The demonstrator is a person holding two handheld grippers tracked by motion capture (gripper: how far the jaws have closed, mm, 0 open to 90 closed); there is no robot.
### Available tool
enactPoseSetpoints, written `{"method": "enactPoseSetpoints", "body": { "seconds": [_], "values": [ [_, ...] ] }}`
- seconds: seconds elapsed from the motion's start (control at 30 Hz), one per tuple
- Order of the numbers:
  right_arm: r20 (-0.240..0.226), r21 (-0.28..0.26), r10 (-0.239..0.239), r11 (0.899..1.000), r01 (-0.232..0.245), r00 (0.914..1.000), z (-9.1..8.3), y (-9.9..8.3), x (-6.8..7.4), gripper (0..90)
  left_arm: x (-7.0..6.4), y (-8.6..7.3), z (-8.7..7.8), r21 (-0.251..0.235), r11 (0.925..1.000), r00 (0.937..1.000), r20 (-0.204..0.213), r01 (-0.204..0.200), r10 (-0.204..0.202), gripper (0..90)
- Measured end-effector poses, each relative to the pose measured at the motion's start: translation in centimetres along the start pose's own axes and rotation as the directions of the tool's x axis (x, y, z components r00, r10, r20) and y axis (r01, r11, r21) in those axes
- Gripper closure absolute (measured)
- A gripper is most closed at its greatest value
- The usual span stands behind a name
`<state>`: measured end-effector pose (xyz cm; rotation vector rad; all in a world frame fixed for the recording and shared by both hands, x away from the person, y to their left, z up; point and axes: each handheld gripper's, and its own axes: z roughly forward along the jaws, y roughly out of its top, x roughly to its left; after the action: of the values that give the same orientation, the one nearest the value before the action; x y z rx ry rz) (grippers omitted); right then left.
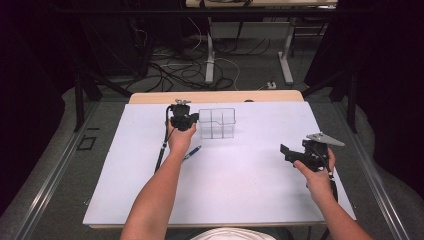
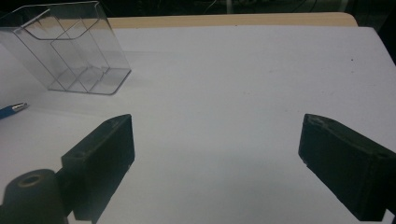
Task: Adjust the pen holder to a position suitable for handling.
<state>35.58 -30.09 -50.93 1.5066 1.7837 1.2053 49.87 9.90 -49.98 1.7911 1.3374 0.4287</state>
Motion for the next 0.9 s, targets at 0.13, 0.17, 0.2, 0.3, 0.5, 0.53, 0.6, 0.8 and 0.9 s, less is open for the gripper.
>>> {"method": "enactPoseSetpoints", "body": {
  "seconds": [0.13,0.17,0.2,0.3,0.5,0.53,0.6,0.8,0.9],
  "values": [
    [0.002,-0.001,-0.017,1.0,0.017,0.9998,0.1,0.0,0.1,10.1,-0.2,-0.2,-0.1,0.007,0.9996,0.9996,-0.014,-0.026,0.026,90.0],
    [0.002,-0.001,-0.017,1.0,0.017,0.9998,0.1,0.0,0.1,10.1,-0.2,-0.2,-0.2,0.0,0.9994,0.9993,-0.016,-0.035,0.035,90.0],
    [0.0,0.0,-0.021,1.0,0.021,0.9998,0.1,0.0,0.2,10.1,-0.3,-0.2,-0.3,-0.001,0.9991,0.999,-0.015,-0.042,0.042,90.0],
    [0.0,0.003,-0.027,1.0,0.027,0.9996,0.1,0.0,0.2,10.2,-0.4,0.1,-0.9,-0.011,0.9989,0.9989,-0.011,-0.045,0.045,88.7],
    [-0.011,-0.001,-0.014,1.0,0.014,0.9998,0.2,0.1,0.4,10.2,-0.5,0.5,-2.1,-0.046,0.998,0.999,-0.013,-0.043,0.042,85.4],
    [-0.017,-0.002,-0.025,1.0,0.025,0.9995,0.2,0.2,0.4,10.2,-0.4,0.6,-2.3,-0.05,0.9978,0.999,-0.011,-0.043,0.043,84.1],
    [-0.014,-0.003,-0.027,1.0,0.027,0.9995,0.3,0.2,0.5,10.2,-0.3,0.6,-2.7,-0.059,0.9971,0.9988,-0.008,-0.049,0.049,82.4],
    [-0.01,-0.013,-0.022,1.0,0.021,0.9997,0.6,0.3,0.5,10.2,0.0,1.0,-4.1,-0.08,0.9963,0.9995,0.006,-0.032,0.032,77.4],
    [-0.016,-0.003,-0.013,1.0,0.013,0.9998,0.6,0.3,0.3,10.2,0.0,1.0,-4.7,-0.095,0.9953,0.9996,0.017,-0.022,0.024,74.4]
  ]
}}
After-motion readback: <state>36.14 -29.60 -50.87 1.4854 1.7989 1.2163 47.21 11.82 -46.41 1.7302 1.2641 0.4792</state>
